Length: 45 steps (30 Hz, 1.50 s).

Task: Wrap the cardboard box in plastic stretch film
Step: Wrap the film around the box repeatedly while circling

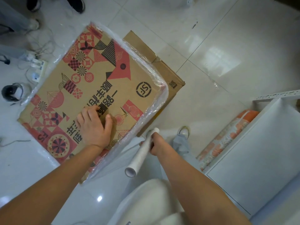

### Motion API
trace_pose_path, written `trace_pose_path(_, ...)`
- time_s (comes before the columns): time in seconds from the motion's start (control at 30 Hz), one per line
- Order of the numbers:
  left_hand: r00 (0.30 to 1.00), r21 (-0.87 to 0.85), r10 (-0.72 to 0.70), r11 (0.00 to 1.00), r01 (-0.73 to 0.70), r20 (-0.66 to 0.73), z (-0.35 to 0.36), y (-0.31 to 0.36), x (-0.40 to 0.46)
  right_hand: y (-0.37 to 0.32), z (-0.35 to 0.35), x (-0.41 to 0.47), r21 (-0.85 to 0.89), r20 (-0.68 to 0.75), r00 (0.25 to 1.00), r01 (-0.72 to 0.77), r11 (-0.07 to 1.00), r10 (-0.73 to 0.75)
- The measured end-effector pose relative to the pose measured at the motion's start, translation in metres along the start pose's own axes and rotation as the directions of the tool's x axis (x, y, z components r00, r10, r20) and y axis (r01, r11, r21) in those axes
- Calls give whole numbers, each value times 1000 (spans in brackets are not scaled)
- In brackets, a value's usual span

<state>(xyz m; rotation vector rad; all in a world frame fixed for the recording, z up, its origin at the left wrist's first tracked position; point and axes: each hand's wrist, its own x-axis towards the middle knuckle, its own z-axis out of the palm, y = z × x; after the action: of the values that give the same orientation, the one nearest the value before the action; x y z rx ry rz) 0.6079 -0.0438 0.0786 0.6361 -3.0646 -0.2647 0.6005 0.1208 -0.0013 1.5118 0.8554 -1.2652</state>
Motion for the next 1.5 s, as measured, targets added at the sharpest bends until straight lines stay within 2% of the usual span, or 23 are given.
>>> trace_pose_path(0.1, 1000, 6, -9, 1000, 9, -18, -1, 2, 0, -9, 1, -1, -113, 21, 999, -33, 993, 36)
trace_pose_path(0.17, 1000, 17, -7, 1000, 8, -28, -1, 3, -1, -14, 1, -3, -219, 71, 997, -21, 976, 38)
trace_pose_path(0.27, 1000, 32, 9, 999, -9, -22, -2, 2, 2, -21, 0, -15, -282, 111, 994, 11, 959, 21)
trace_pose_path(0.33, 999, 55, 26, 998, -24, -26, -3, 1, 2, -24, 3, -12, -251, 137, 989, 82, 964, -48)
trace_pose_path(0.4, 998, 101, 61, 993, -57, -29, -4, 1, 1, -23, 6, 19, -233, 72, 989, 143, 962, -130)
trace_pose_path(0.43, 996, 126, 82, 989, -78, -26, -6, 1, 2, -25, 5, 24, -237, 61, 989, 144, 961, -133)
trace_pose_path(0.53, 997, 169, 76, 983, -74, -3, -12, 9, 11, -36, 2, -4, -144, 168, 984, 87, 986, -62)
trace_pose_path(0.6, 998, 151, -66, 986, 69, -23, -18, 24, 23, -43, -4, -7, -270, 108, 991, 110, 956, -83)
trace_pose_path(0.63, 983, 129, -180, 974, 184, -46, -19, 32, 31, -43, -6, -5, -295, 72, 995, 80, 952, -62)
trace_pose_path(0.67, 945, 112, -323, 938, 328, -60, -17, 41, 40, -42, -7, -9, -314, 73, 997, 35, 949, -12)
trace_pose_path(0.73, 811, 98, -582, 805, 585, -54, -11, 63, 57, -44, -8, -9, -399, 117, 993, 38, 916, 10)
trace_pose_path(0.8, 701, 75, -711, 697, 713, -54, 1, 80, 66, -47, -11, -8, -410, 137, 988, -8, 912, 71)
trace_pose_path(0.83, 676, 77, -734, 672, 737, -64, 8, 86, 67, -49, -14, -8, -396, 158, 984, -17, 918, 87)
trace_pose_path(0.93, 664, 92, -742, 657, 748, -98, 17, 93, 64, -62, -20, -5, -317, 163, 986, 29, 948, 25)
trace_pose_path(1.1, 694, 88, -716, 688, 720, -80, 17, 89, 65, -73, -25, 3, -307, 146, 989, 47, 950, -2)
trace_pose_path(1.23, 700, 86, -710, 695, 714, -70, 17, 90, 63, -72, -18, 2, -376, 181, 983, 64, 924, 6)
trace_pose_path(1.33, 698, 84, -713, 694, 715, -61, 16, 90, 62, -77, -19, -1, -490, 182, 982, 39, 871, 58)
trace_pose_path(1.5, 709, 67, -705, 706, 705, -29, 15, 93, 62, -97, -26, -2, -535, 108, 994, 36, 844, 27)
